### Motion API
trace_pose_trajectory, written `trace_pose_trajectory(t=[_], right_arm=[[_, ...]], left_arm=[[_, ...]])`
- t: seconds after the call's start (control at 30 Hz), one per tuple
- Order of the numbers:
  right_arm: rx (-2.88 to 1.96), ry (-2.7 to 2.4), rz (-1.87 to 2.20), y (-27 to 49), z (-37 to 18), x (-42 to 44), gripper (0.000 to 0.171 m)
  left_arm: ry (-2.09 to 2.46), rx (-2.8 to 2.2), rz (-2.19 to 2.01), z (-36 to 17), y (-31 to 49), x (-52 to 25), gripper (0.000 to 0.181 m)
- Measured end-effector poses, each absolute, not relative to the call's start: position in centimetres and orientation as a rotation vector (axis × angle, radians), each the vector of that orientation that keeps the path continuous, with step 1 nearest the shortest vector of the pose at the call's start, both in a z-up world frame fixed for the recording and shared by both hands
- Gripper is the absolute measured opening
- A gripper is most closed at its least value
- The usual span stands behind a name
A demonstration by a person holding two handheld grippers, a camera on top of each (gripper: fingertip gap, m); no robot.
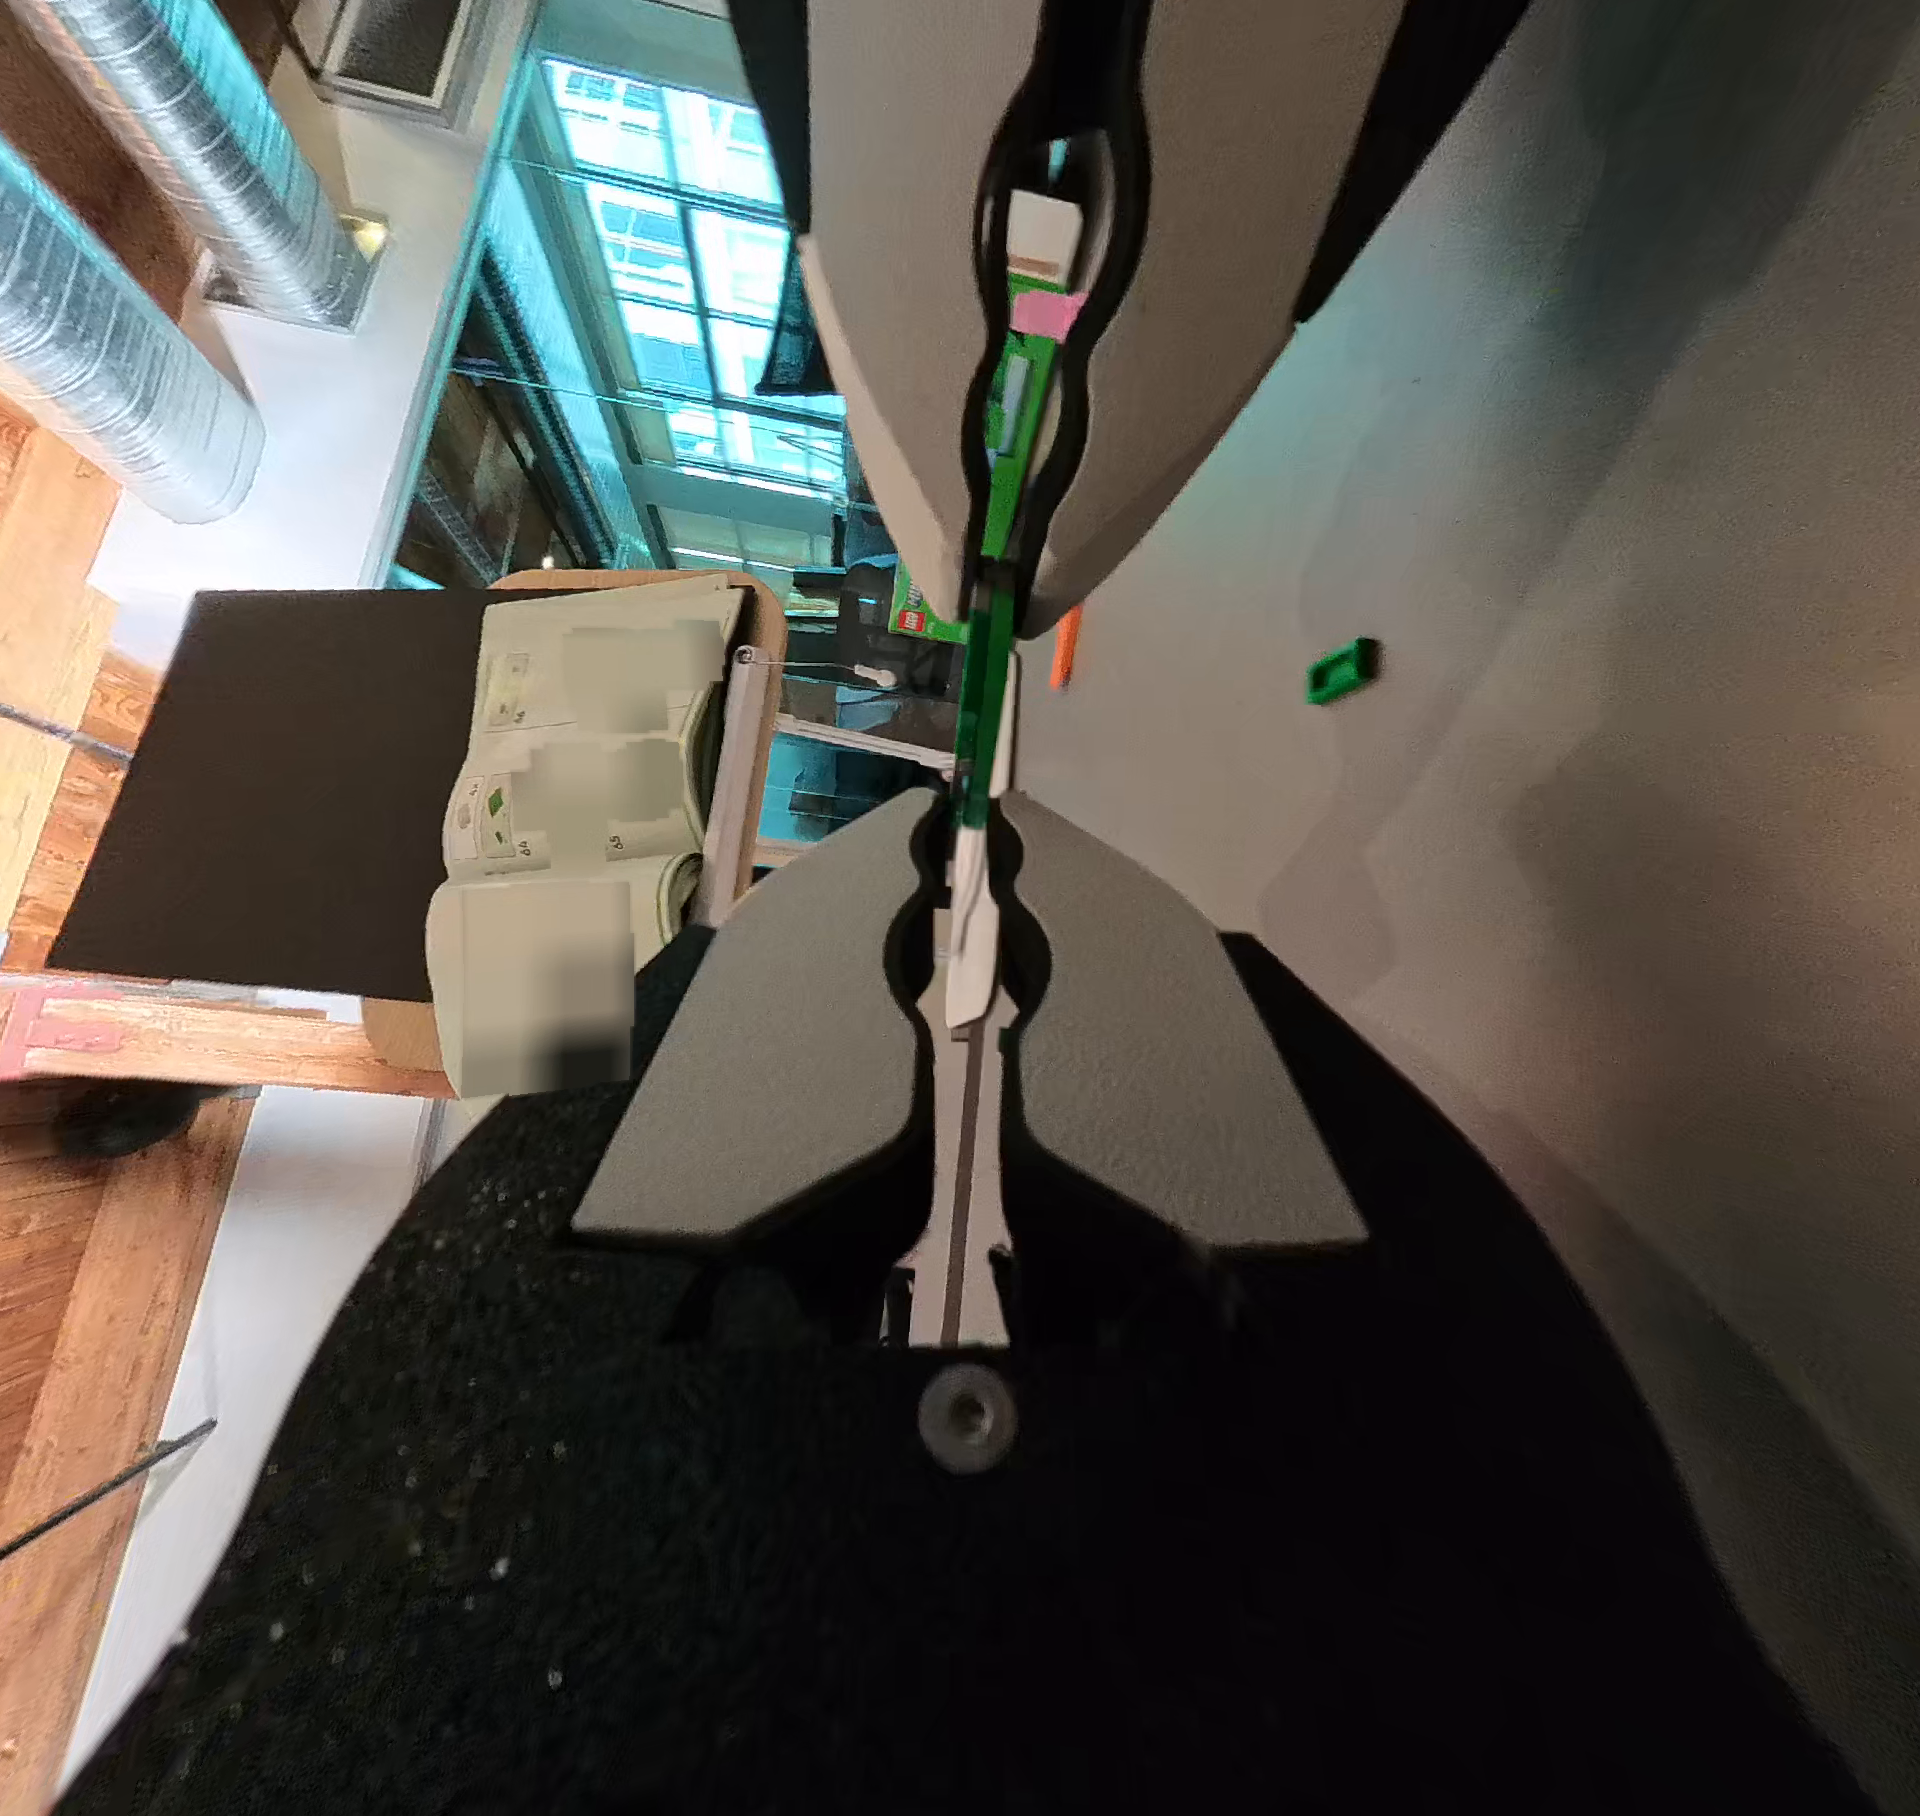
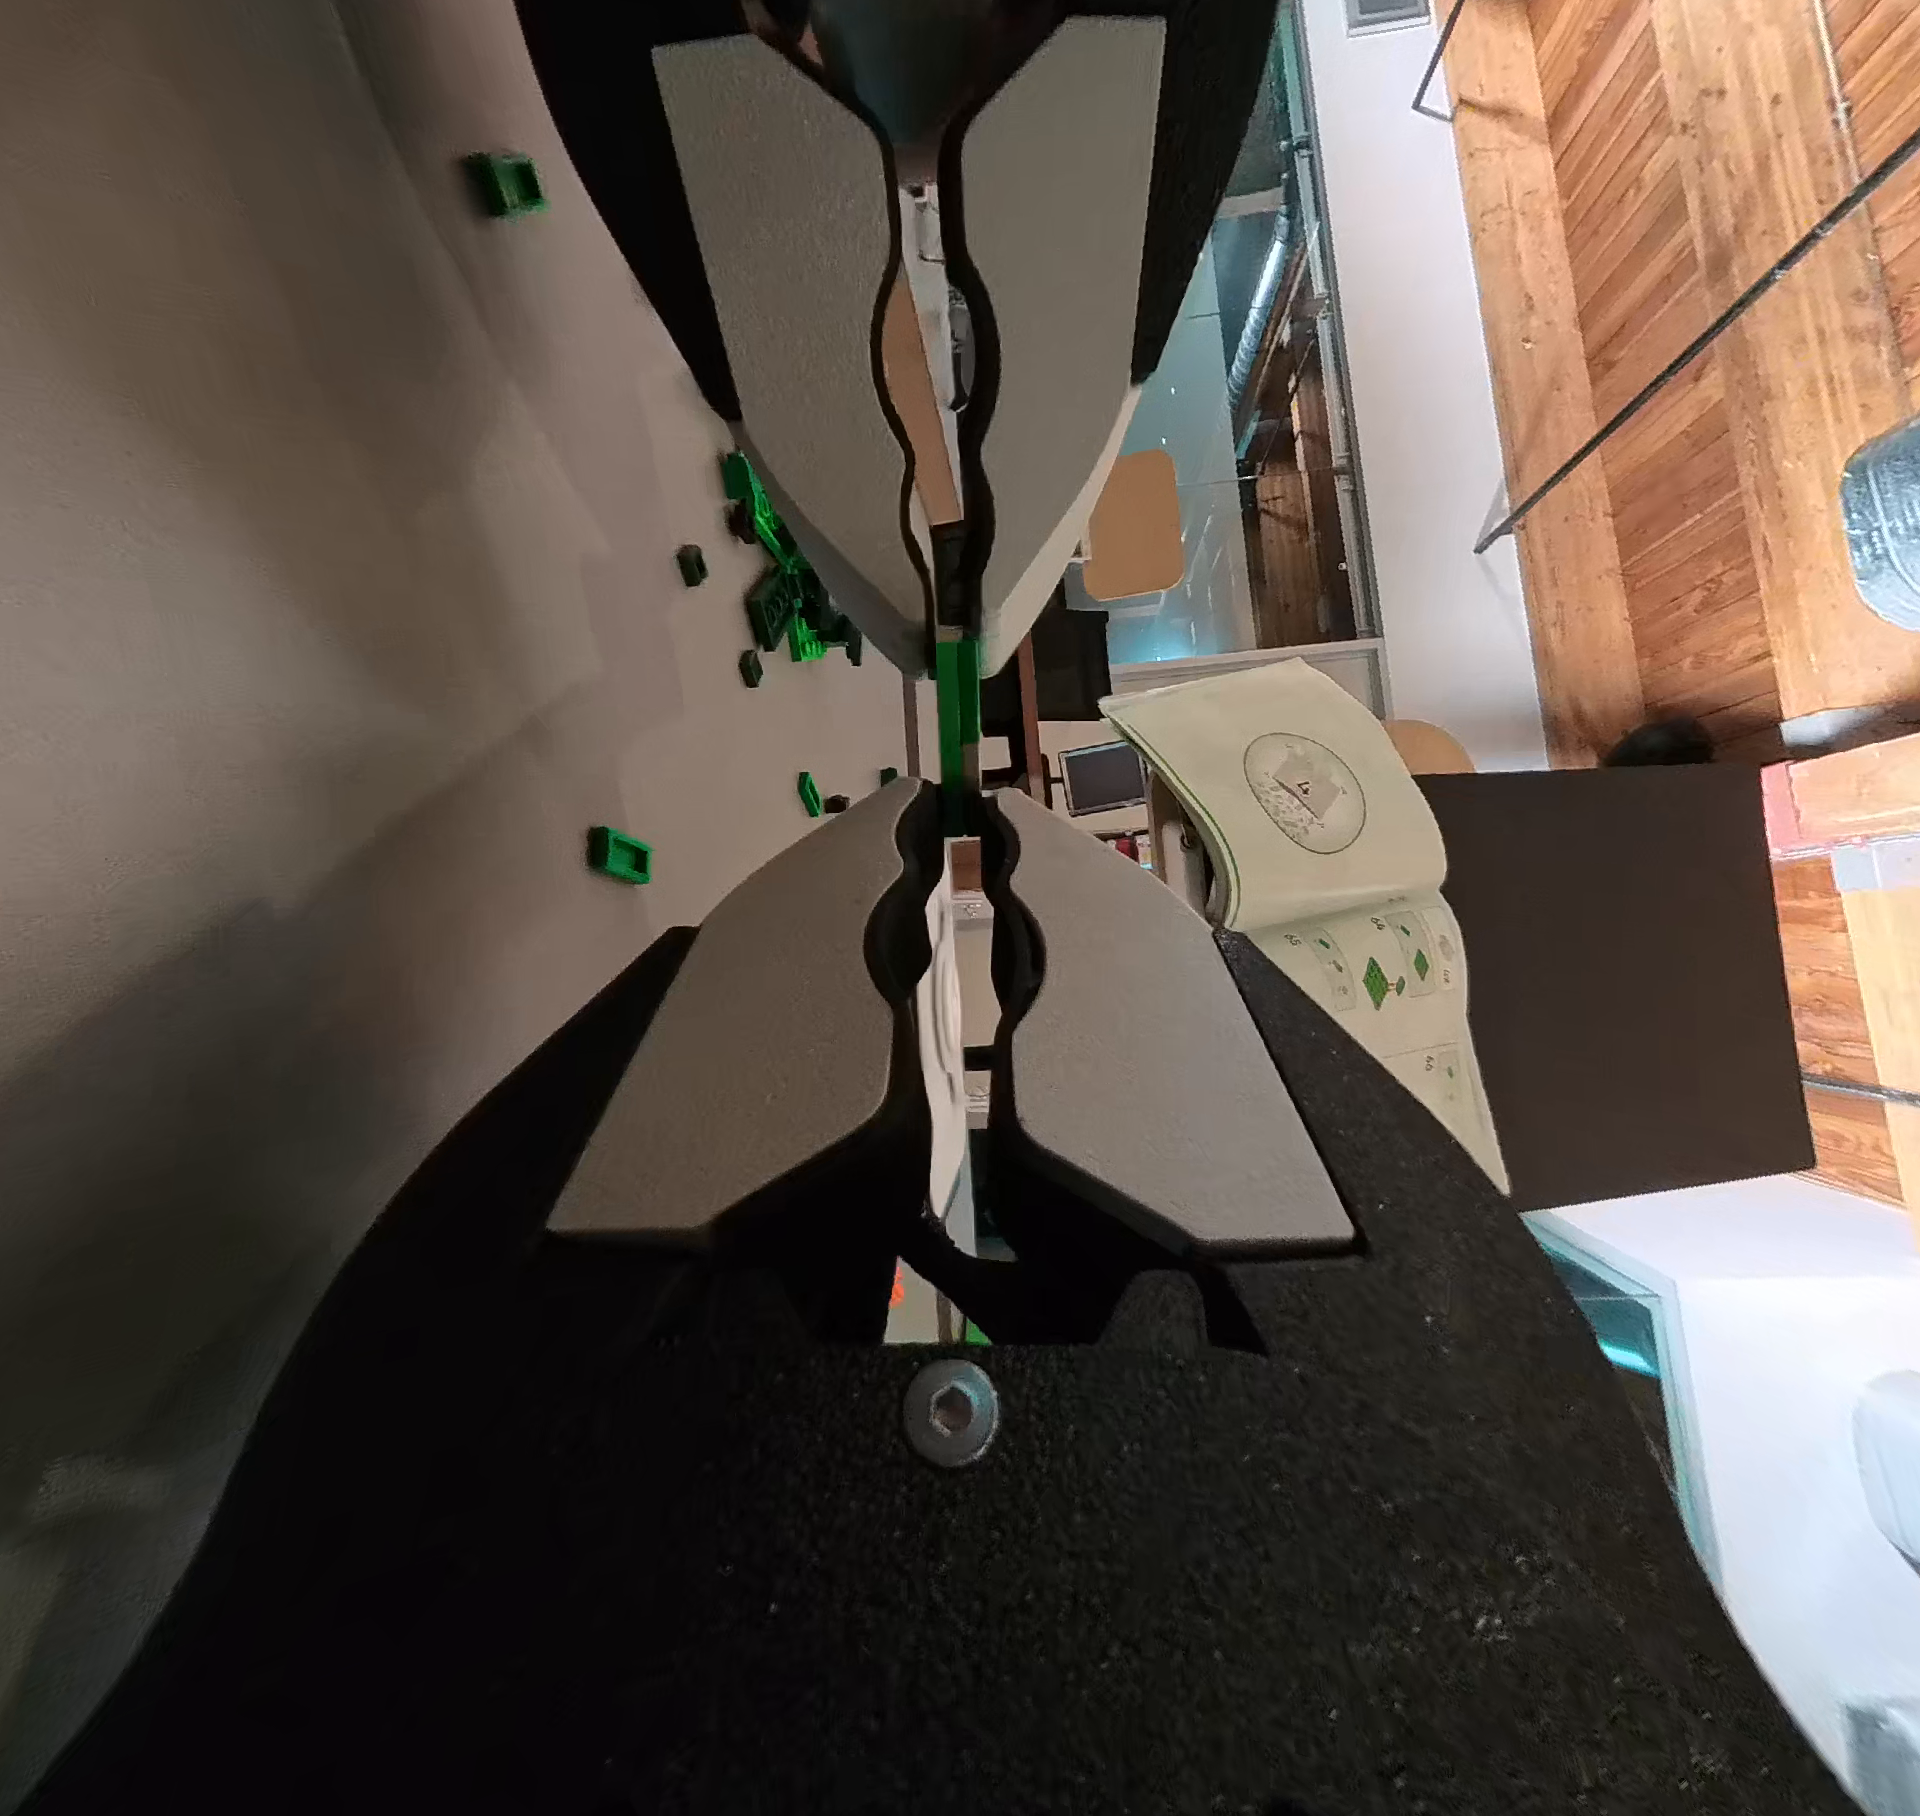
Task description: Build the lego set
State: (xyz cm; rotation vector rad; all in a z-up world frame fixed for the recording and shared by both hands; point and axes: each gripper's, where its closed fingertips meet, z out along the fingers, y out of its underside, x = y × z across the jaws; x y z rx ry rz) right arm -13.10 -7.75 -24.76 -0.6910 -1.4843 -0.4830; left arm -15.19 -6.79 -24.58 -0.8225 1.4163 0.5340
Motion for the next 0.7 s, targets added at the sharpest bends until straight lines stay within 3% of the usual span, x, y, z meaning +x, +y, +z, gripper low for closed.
trace_pose_trajectory(t=[0.13, 0.7], right_arm=[[-0.708, -1.483, -0.573, -6.2, -24.9, -12.0, 0.006], [-1.061, -1.697, -0.788, -0.7, -29.3, -6.2, 0.006]], left_arm=[[1.334, -0.944, 0.549, -24.5, -5.1, -16.3, 0.025], [1.149, -1.121, 0.468, -23.4, -3.6, -18.8, 0.021]])
